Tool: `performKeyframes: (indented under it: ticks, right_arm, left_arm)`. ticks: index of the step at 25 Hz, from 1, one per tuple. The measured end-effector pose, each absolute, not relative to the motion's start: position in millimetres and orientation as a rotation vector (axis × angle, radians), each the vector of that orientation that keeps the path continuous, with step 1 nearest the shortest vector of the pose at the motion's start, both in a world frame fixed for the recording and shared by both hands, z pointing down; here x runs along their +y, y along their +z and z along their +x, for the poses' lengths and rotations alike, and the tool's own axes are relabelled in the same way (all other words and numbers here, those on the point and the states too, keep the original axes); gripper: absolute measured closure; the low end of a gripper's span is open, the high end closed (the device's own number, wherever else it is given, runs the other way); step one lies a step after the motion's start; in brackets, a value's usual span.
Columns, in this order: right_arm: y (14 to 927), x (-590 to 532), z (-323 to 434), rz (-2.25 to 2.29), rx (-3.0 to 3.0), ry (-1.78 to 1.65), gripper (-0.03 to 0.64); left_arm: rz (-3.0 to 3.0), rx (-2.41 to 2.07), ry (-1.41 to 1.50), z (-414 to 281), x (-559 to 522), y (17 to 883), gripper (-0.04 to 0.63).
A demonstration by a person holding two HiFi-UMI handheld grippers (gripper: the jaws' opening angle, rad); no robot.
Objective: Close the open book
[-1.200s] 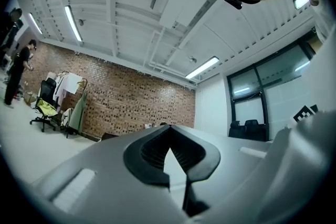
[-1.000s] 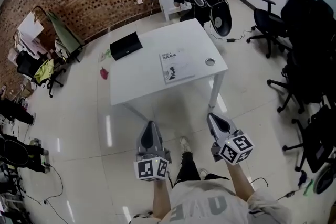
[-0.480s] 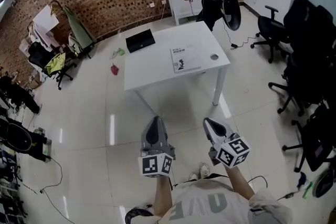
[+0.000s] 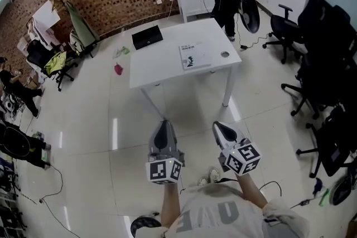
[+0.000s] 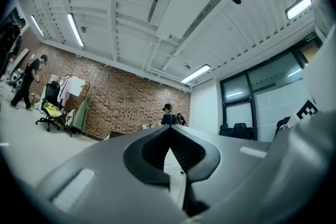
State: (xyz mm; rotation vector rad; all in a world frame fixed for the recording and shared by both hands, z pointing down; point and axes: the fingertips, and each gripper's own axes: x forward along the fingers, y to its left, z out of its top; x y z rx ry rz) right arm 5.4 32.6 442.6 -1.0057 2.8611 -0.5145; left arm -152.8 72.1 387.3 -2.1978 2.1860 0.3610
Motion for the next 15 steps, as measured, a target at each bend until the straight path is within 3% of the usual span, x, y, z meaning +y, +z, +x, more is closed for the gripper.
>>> performKeyframes:
  ticks: [15]
  right_arm:
    - [434, 20, 28, -1.019, 2.831, -0.479, 0.615]
  left_arm:
    - [-2.312, 2.063, 0.393, -108, 49, 386, 0.584]
